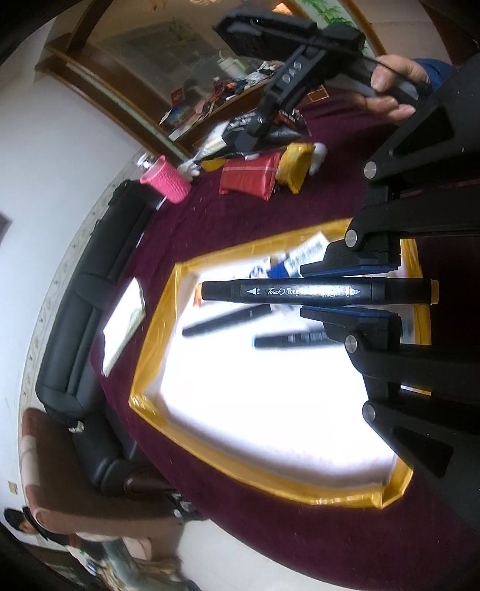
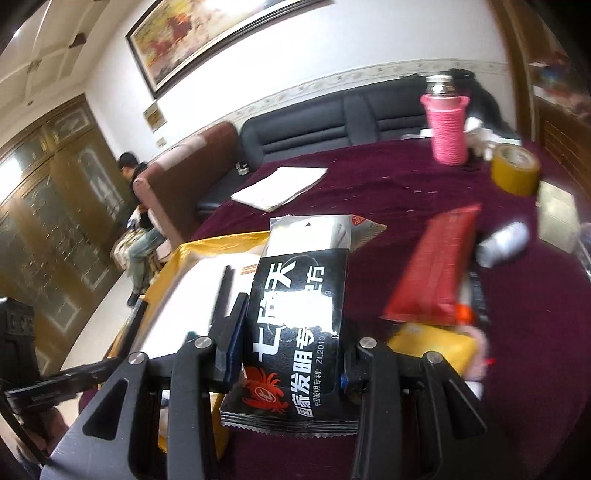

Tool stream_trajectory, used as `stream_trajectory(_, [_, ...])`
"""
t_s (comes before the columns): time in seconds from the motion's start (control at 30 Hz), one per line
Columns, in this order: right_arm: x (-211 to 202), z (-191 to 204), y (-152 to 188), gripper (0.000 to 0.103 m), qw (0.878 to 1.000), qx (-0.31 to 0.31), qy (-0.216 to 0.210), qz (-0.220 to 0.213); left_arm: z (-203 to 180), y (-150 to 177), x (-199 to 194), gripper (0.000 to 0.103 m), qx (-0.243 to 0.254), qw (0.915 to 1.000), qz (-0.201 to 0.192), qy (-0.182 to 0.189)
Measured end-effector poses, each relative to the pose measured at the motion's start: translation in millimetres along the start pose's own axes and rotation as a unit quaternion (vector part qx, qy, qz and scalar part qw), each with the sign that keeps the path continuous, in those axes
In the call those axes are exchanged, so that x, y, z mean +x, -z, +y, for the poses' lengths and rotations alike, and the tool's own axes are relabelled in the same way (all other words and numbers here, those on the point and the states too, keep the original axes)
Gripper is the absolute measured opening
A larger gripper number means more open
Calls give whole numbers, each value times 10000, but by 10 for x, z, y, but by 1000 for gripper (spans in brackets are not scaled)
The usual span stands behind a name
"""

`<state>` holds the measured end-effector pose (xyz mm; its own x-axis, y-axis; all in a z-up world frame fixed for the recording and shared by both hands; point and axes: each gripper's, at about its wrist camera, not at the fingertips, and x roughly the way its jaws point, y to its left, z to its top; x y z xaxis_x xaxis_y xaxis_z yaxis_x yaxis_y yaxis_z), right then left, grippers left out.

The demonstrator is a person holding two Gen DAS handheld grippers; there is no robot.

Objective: Organize objects
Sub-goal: 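Carry the marker and black sachet over the tray with both grippers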

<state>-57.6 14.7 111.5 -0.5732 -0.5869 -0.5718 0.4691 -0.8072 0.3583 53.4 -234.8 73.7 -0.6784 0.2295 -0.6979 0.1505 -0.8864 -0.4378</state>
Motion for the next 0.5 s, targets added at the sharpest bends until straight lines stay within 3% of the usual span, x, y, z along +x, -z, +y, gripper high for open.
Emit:
stream_trajectory(0.33, [468,735,-96,35,9963,-623,-320,491,288,65,202,12,-176,9996,156,-173])
stream_trajectory(0.5, [887,979,-37,35,9913,-802,-407,958,389,122,324,12,-297,9989,280,-236])
